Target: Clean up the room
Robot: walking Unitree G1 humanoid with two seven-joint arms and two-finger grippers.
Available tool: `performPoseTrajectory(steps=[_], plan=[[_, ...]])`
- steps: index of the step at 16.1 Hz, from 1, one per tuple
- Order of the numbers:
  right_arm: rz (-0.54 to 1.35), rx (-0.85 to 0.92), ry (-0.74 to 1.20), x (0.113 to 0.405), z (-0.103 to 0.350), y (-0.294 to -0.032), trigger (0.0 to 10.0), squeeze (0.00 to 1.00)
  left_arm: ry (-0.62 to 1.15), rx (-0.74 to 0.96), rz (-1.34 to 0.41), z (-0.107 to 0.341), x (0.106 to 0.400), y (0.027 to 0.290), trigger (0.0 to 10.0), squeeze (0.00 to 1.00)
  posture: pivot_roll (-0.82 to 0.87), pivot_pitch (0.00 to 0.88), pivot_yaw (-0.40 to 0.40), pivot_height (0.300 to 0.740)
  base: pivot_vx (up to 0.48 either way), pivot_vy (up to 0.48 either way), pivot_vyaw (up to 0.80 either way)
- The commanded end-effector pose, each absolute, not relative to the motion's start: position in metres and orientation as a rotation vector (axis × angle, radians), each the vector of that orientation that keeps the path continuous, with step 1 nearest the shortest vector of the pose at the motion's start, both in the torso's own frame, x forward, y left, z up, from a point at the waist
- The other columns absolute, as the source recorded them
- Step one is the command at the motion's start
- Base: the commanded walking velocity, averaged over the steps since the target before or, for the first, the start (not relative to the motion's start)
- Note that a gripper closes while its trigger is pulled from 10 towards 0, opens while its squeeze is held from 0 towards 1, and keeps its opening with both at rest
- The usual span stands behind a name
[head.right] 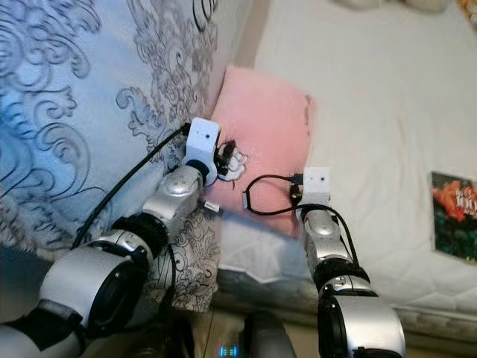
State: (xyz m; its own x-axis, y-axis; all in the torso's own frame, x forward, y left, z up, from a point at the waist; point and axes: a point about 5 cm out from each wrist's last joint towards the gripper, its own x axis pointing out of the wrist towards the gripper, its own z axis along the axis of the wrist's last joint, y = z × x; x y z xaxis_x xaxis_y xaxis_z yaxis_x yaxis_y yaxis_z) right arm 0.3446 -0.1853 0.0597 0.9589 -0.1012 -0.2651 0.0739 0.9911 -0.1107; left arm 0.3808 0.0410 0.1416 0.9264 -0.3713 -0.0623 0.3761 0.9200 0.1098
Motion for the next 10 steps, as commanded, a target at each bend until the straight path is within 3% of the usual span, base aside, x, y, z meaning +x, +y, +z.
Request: performPoseTrajectory(steps=[1, 6, 9, 10], plan=[[-0.103, -0.115, 0.279, 0.338, 0.052, -0.185, 10.0, 1.00, -0.021, 0.193, -0.356, 0.147, 0.386, 0.069, 10.0, 1.00, 0.03, 0.000, 0.024, 0.740, 0.000, 0.000, 0.00], [-0.140, -0.111, 0.192, 0.334, 0.056, -0.189, 10.0, 1.00, -0.086, 0.223, -0.373, 0.142, 0.380, 0.085, 10.0, 1.00, 0.07, 0.000, 0.015, 0.740, 0.000, 0.000, 0.00], [-0.187, -0.142, 0.006, 0.310, 0.068, -0.195, 10.0, 1.00, -0.202, 0.243, -0.403, 0.141, 0.361, 0.100, 10.0, 1.00, 0.08, 0.000, 0.001, 0.740, 0.000, 0.000, 0.00], [-0.198, -0.170, -0.119, 0.283, 0.082, -0.196, 10.0, 1.00, -0.224, 0.216, -0.395, 0.139, 0.343, 0.111, 10.0, 1.00, 0.08, 0.000, 0.000, 0.740, 0.000, 0.000, 0.00]])
